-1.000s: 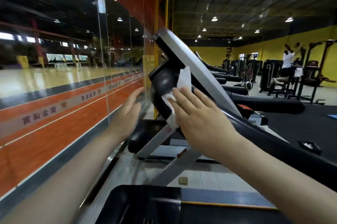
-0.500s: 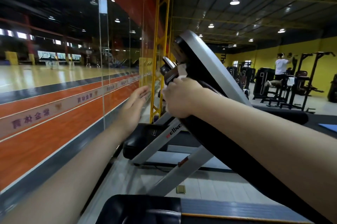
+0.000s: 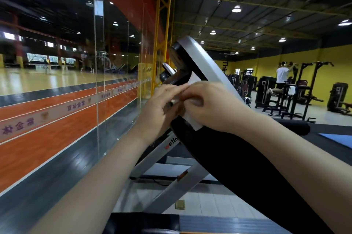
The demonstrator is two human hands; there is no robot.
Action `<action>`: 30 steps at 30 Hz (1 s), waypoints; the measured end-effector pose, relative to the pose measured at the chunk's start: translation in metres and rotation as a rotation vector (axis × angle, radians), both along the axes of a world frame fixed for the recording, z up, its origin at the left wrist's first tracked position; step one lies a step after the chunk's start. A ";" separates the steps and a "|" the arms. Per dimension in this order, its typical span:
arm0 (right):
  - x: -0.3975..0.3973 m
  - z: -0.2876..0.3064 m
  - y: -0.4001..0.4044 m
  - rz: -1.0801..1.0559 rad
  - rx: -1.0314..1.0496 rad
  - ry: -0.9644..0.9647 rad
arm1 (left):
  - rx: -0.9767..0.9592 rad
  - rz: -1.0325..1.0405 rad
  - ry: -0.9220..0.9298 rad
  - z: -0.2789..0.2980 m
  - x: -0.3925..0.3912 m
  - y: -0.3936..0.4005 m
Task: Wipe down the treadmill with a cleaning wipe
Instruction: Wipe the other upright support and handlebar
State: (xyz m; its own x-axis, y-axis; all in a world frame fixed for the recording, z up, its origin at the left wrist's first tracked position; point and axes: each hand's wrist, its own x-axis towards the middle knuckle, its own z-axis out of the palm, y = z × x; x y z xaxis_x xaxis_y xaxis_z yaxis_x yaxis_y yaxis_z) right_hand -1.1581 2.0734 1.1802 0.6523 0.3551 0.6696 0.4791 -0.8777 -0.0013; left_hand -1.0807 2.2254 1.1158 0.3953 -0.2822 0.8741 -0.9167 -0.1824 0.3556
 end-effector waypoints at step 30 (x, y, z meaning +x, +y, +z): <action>-0.004 -0.006 0.024 -0.540 -0.211 0.163 | 0.066 0.073 0.125 0.029 0.185 0.002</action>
